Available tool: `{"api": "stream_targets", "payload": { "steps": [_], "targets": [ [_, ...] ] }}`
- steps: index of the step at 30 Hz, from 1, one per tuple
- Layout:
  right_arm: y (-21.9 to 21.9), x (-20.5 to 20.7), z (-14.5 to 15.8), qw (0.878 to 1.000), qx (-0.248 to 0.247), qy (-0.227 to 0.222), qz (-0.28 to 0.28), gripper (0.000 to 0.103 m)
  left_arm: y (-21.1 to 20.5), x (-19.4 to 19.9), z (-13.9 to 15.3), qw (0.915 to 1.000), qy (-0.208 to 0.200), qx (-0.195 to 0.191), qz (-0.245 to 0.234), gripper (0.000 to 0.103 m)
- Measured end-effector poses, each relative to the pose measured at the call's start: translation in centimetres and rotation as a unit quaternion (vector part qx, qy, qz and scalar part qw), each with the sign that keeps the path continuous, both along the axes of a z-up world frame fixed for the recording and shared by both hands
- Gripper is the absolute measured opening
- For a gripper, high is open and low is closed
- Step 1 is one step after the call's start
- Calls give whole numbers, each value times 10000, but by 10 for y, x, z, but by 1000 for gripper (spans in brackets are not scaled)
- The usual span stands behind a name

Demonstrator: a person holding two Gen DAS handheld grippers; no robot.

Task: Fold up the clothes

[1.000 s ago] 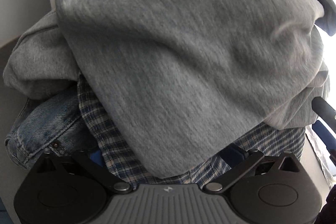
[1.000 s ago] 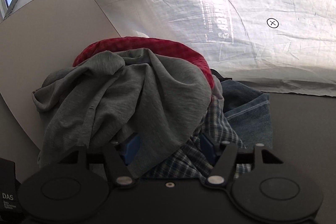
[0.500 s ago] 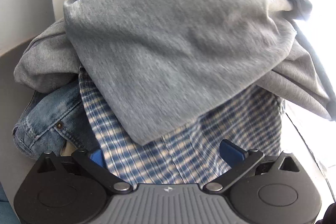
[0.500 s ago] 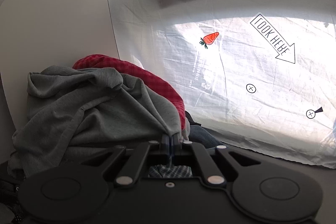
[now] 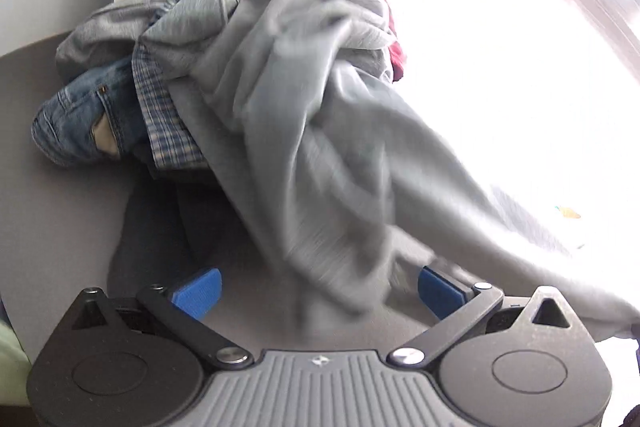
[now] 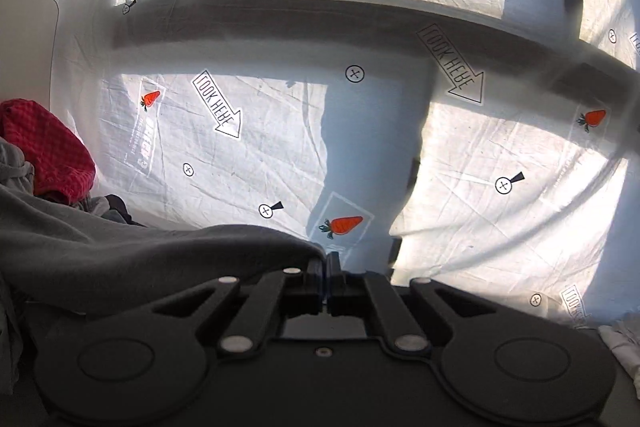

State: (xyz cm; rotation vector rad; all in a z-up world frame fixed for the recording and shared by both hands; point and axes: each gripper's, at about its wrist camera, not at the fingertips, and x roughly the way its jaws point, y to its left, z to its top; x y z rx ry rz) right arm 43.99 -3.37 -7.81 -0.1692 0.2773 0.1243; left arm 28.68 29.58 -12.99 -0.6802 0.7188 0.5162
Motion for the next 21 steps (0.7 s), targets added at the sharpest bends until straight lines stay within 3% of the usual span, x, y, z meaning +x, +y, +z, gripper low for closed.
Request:
{"api": "stream_targets", "payload": {
  "steps": [4, 9, 12, 14, 16, 21],
  "targets": [
    [-134, -6, -12, 9887, -195, 150, -1476, 1, -54, -4, -19, 9995, 22, -120, -279, 103],
    [-266, -23, -29, 9556, -381, 460, -2885, 3, -104, 2, -46, 9980, 147, -154, -593, 103],
    [-293, -34, -59, 9486, -257, 1166, -2931, 13, -111, 11, -73, 9970, 396, -215, -635, 103],
    [-292, -46, -77, 9488, -37, 1464, -2799, 32, -112, 16, -86, 9964, 539, -291, -587, 103],
    [-286, -59, -95, 9492, 217, 1716, -2628, 44, -116, 16, -91, 9959, 623, -395, -518, 103],
    [-274, -64, -122, 9385, 1096, 2274, -2355, 52, -109, 24, -94, 9963, 639, -365, -449, 103]
  ]
}}
